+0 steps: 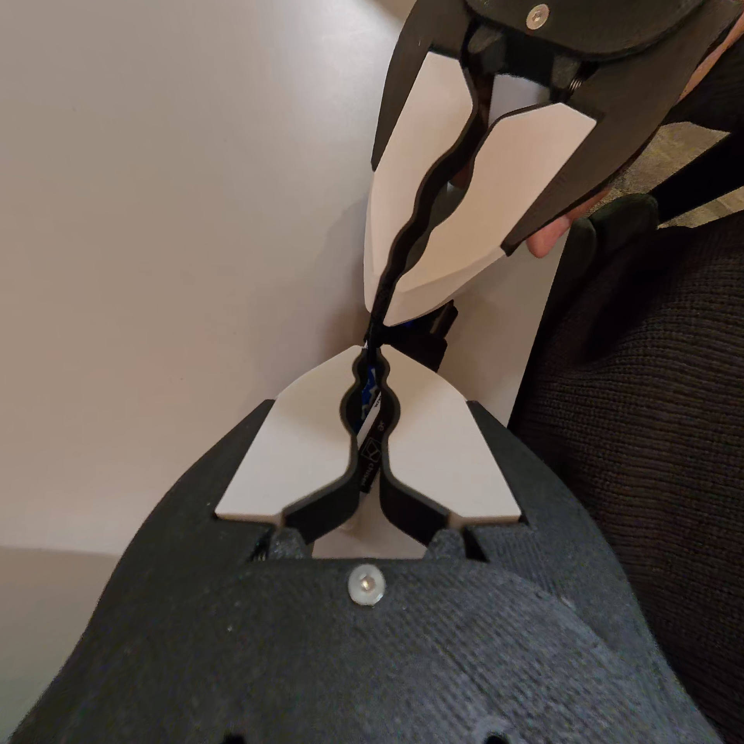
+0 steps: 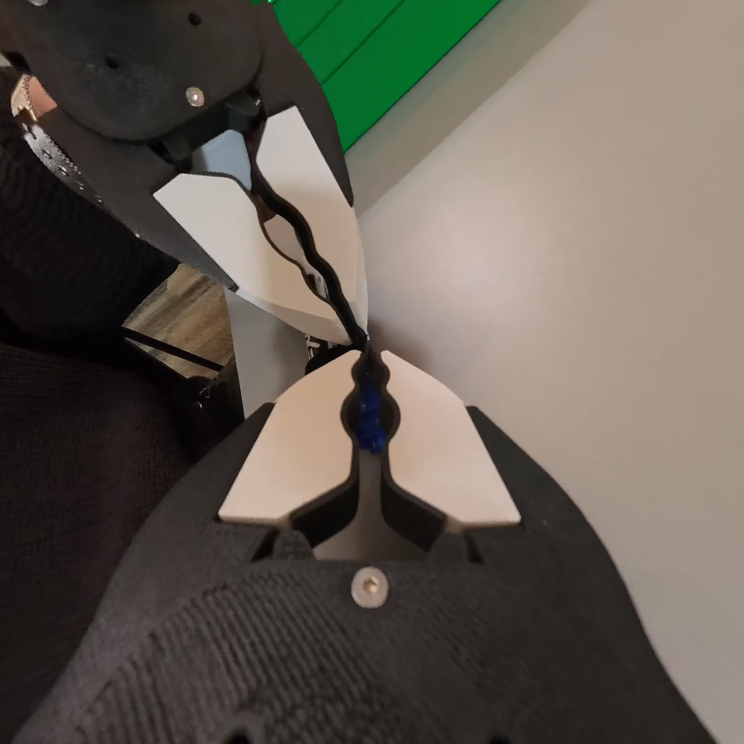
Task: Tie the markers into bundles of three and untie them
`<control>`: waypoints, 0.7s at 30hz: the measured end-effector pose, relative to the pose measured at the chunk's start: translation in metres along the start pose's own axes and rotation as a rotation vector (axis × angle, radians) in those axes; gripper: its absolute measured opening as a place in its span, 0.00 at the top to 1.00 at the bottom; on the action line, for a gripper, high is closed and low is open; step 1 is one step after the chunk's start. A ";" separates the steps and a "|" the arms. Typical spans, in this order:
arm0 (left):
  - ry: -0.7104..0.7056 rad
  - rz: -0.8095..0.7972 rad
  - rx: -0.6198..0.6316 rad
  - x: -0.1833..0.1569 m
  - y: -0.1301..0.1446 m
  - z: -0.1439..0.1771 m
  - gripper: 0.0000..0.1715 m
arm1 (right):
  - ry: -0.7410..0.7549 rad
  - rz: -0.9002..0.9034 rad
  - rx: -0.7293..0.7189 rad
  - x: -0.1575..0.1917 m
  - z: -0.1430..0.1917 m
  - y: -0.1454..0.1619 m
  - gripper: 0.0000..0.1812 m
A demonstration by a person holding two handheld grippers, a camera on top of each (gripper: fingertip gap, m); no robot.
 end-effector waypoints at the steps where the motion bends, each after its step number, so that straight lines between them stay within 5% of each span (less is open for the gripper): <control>1: -0.005 -0.004 -0.002 0.000 0.000 0.000 0.98 | 0.005 -0.007 -0.002 -0.001 0.000 0.000 0.97; 8: -0.003 -0.013 -0.034 0.000 -0.002 0.000 0.98 | 0.051 -0.010 0.009 -0.004 0.004 0.000 0.91; 11: -0.003 -0.011 -0.043 0.000 -0.002 -0.001 0.98 | -0.059 -0.028 0.030 0.006 0.004 0.006 0.75; 21: 0.020 0.025 -0.128 0.001 -0.004 -0.001 0.98 | 0.021 0.029 0.032 0.007 -0.007 0.005 0.79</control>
Point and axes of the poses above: each gripper's, where its closed fingertips meet, z back along the fingers, y out of its underside, x = y × z across the jaws, the point moved 3 cm from there along z, back along the fingers, and after that the axes turned 8 degrees about -y, right-handed, at the moved point
